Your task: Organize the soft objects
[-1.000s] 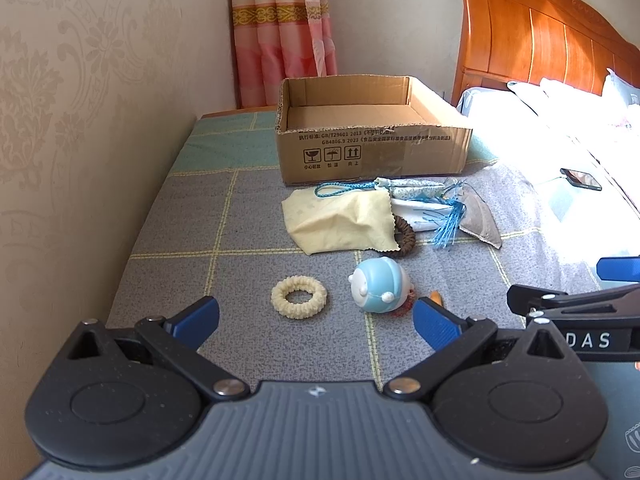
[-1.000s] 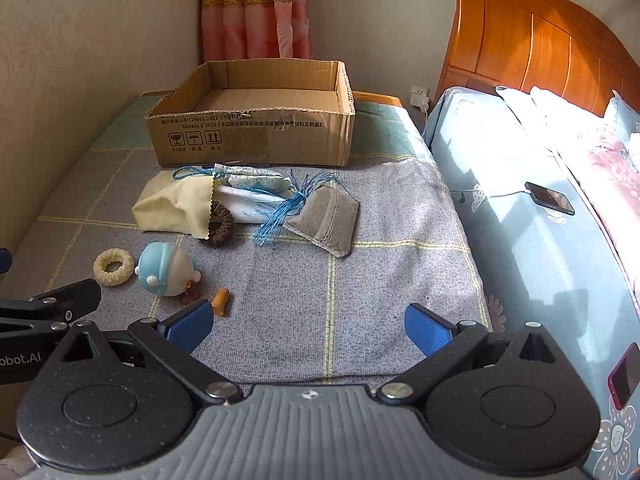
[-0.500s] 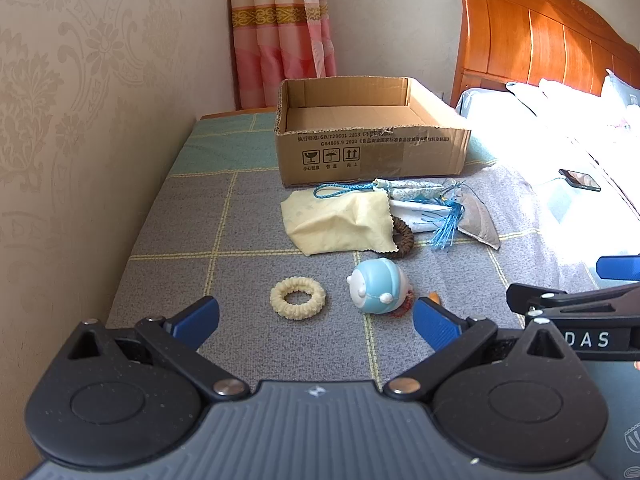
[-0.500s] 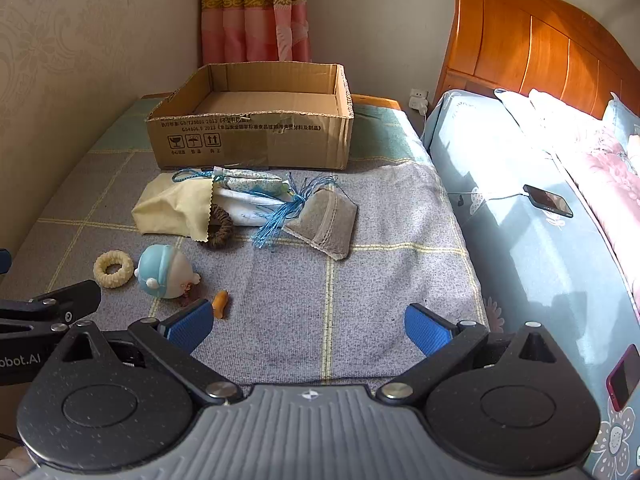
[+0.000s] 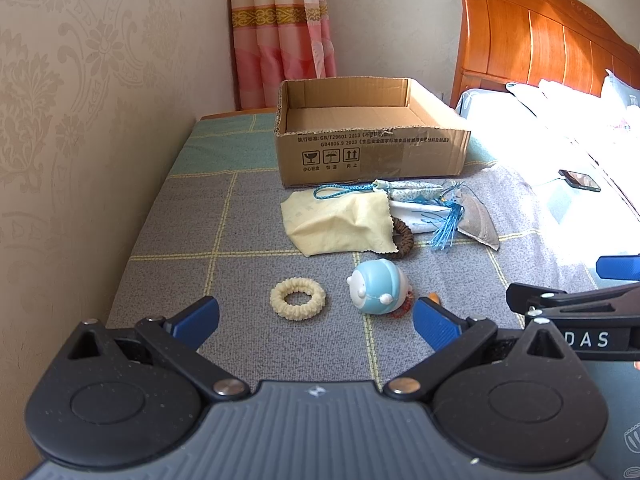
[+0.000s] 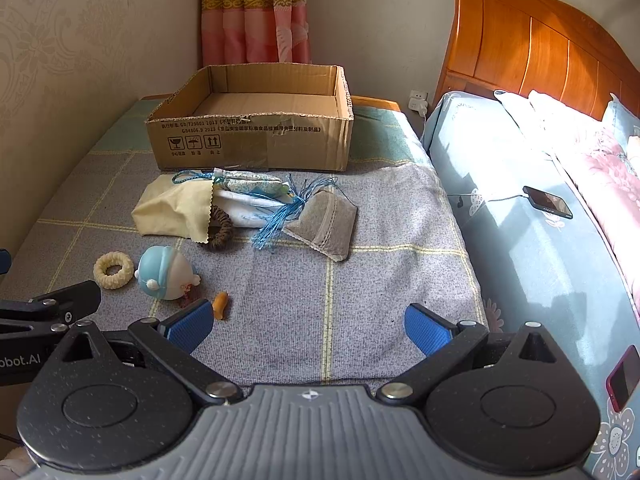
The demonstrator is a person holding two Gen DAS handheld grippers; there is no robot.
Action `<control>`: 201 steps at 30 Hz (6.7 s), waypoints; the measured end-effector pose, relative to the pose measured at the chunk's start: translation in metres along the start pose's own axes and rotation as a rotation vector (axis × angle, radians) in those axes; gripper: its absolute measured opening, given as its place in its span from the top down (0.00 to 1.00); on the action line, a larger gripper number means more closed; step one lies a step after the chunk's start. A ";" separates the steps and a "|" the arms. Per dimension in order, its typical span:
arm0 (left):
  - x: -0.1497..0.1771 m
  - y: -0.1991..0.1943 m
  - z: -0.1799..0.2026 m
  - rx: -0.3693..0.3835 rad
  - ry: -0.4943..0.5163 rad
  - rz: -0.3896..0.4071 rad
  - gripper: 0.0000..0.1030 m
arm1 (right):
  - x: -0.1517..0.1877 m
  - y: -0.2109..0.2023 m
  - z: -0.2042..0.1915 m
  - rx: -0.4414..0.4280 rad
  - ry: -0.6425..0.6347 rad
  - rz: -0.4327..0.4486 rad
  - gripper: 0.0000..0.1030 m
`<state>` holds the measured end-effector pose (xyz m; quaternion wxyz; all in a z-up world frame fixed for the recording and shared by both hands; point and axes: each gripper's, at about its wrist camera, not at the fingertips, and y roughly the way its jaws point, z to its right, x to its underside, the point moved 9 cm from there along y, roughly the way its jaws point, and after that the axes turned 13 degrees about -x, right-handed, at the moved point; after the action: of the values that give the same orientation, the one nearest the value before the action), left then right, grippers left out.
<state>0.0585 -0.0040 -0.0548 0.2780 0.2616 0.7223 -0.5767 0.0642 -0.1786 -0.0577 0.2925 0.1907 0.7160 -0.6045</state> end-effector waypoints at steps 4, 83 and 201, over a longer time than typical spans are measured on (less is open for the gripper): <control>0.000 0.000 0.000 0.001 0.002 0.000 0.01 | 0.000 0.000 0.000 0.001 0.000 0.000 0.00; 0.015 0.102 -0.004 0.144 0.103 0.007 0.59 | 0.013 0.099 -0.034 -0.340 -0.382 -0.056 0.00; -0.084 0.095 -0.012 0.137 0.119 0.205 0.01 | -0.159 0.118 0.033 -0.101 -0.134 -0.005 0.00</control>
<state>0.1839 0.0214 -0.0589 0.2735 0.3862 0.6660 -0.5766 0.2648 -0.1746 -0.0462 0.3477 0.1331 0.7248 -0.5798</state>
